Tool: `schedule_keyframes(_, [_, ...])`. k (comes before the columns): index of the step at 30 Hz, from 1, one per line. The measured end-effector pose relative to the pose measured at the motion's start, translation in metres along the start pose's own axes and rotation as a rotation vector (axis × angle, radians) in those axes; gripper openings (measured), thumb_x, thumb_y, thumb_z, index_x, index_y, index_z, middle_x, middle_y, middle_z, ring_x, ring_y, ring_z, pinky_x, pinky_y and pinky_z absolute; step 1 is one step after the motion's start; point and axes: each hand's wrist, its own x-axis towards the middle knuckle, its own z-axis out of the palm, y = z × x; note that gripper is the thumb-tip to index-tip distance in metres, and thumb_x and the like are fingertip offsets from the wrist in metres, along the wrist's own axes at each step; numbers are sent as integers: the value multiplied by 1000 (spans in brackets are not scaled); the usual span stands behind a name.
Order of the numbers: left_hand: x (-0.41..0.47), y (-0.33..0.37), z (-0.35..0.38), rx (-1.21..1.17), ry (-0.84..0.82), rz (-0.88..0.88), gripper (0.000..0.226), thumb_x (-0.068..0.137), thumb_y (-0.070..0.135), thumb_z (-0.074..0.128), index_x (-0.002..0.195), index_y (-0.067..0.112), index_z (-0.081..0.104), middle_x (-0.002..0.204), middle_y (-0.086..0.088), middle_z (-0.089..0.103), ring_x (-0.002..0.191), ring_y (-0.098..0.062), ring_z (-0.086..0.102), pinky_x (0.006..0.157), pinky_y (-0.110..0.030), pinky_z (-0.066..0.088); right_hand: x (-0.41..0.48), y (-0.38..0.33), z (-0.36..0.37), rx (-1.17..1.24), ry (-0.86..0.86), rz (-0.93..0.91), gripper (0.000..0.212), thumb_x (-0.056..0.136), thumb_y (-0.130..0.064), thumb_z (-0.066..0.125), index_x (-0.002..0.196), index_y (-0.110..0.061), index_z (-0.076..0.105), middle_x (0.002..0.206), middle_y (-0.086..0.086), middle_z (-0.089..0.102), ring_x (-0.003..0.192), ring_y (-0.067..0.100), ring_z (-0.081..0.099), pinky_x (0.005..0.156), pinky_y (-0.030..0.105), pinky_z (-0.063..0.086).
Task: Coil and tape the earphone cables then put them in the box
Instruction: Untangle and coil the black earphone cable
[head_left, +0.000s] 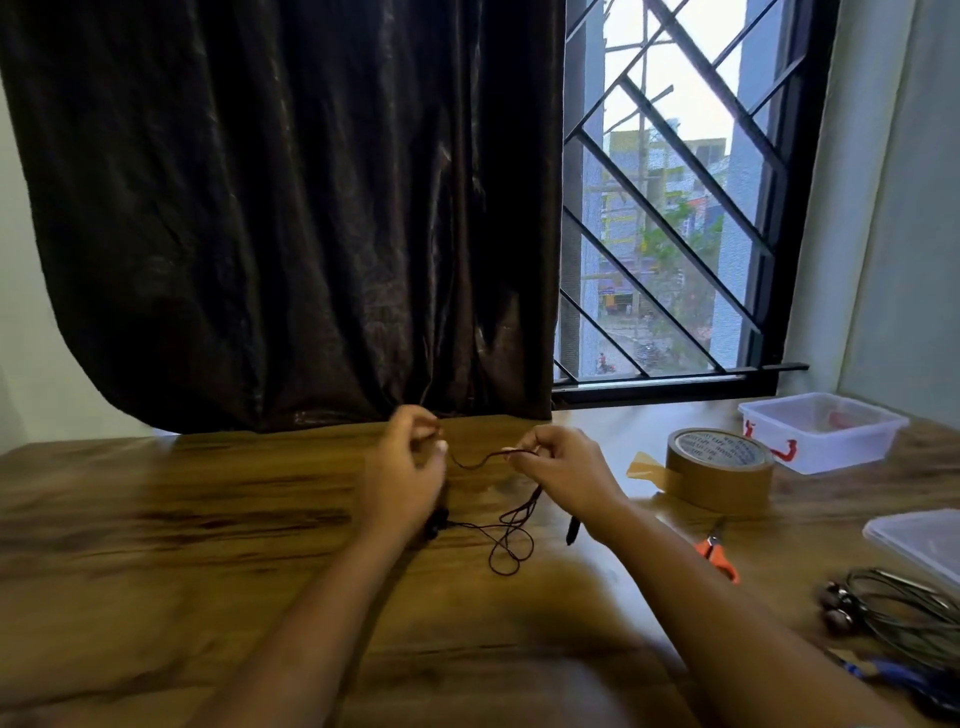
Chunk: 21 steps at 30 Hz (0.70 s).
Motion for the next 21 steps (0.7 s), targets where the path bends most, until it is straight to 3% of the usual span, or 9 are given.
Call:
schedule_keyframes(2, [-8,5,6,375,-77,207,29,89,40,54,116,34,48,112,14,49,103,-5,44,84,-26,41,-1,-3,1,109,-22,29,23,83,-28,72,66,-18,60,50,-13,46,46,0,40,47,14,32])
schedule_keyframes(4, [-14,11,11,457,-100,302,33,87,50,50,116,36,49,120,12,40,114,-8,35,91,-26,31,-3,-6,1,254,-40,79,26,85,-32,69,69,-15,59,51,-9,50,42,4,41,41,17,31])
schedule_keyframes(7, [-20,18,19,306,-118,325,21,91,44,48,107,32,56,111,14,46,108,-5,40,88,-25,27,-3,-8,1,472,-96,139,26,93,-32,59,80,-10,62,58,0,57,42,5,48,39,16,36])
schedule_keyframes(10, [-24,21,21,-148,-271,191,14,95,36,49,94,27,60,79,7,64,70,-7,59,64,-32,44,-3,-10,0,653,-144,167,31,96,-32,52,91,-5,67,59,1,61,47,9,55,41,16,44])
schedule_keyframes(12, [-24,22,20,-323,-305,114,10,94,29,54,92,23,61,76,3,69,67,-8,65,59,-30,51,-3,-8,-1,715,-183,167,32,97,-30,51,100,-3,68,61,4,63,52,13,57,46,18,49])
schedule_keyframes(17, [-16,16,17,-414,-227,17,12,95,17,52,93,20,64,78,3,68,62,-2,62,57,-18,51,-3,-10,-2,896,-289,166,26,96,-1,47,117,3,60,87,16,71,75,22,69,71,25,58])
schedule_keyframes(21, [-10,9,17,-377,-148,-63,22,100,20,41,93,20,62,65,4,55,50,-5,47,43,-16,36,-5,-12,-1,866,-370,79,36,90,15,41,116,1,62,101,15,70,86,18,67,77,24,55])
